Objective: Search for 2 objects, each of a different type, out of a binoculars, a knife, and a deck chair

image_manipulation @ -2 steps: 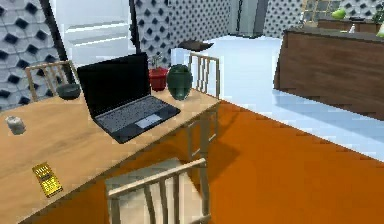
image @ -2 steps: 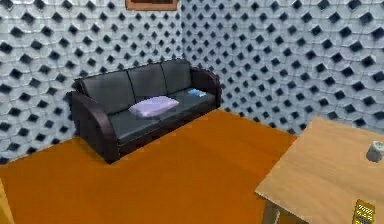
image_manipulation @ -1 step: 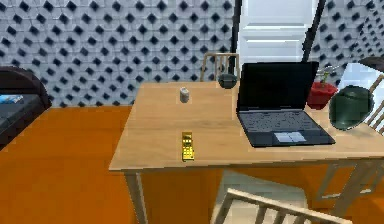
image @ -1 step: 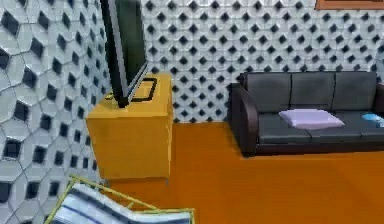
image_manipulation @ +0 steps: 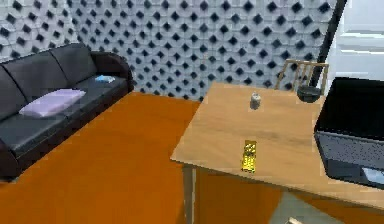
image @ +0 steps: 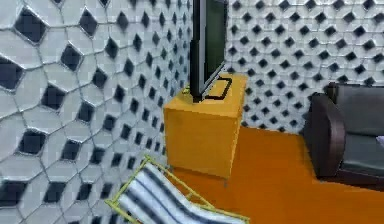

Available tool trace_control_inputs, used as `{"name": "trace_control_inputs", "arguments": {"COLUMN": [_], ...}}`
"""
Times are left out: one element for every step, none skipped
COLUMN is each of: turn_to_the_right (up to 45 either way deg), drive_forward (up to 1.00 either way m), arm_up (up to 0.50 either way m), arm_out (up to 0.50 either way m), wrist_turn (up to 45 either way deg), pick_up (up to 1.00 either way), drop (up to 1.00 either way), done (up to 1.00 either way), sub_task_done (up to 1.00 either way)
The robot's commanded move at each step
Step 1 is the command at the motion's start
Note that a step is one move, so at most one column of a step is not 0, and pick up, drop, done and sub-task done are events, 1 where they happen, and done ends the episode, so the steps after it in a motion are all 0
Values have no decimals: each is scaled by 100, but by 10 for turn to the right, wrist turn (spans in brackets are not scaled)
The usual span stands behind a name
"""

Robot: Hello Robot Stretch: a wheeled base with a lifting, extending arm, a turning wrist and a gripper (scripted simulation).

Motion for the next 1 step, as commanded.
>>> {"name": "trace_control_inputs", "arguments": {"turn_to_the_right": [0], "drive_forward": [0], "arm_up": [0], "arm_out": [0], "wrist_turn": [0], "pick_up": [0], "drop": [0], "done": [100], "sub_task_done": [0]}}
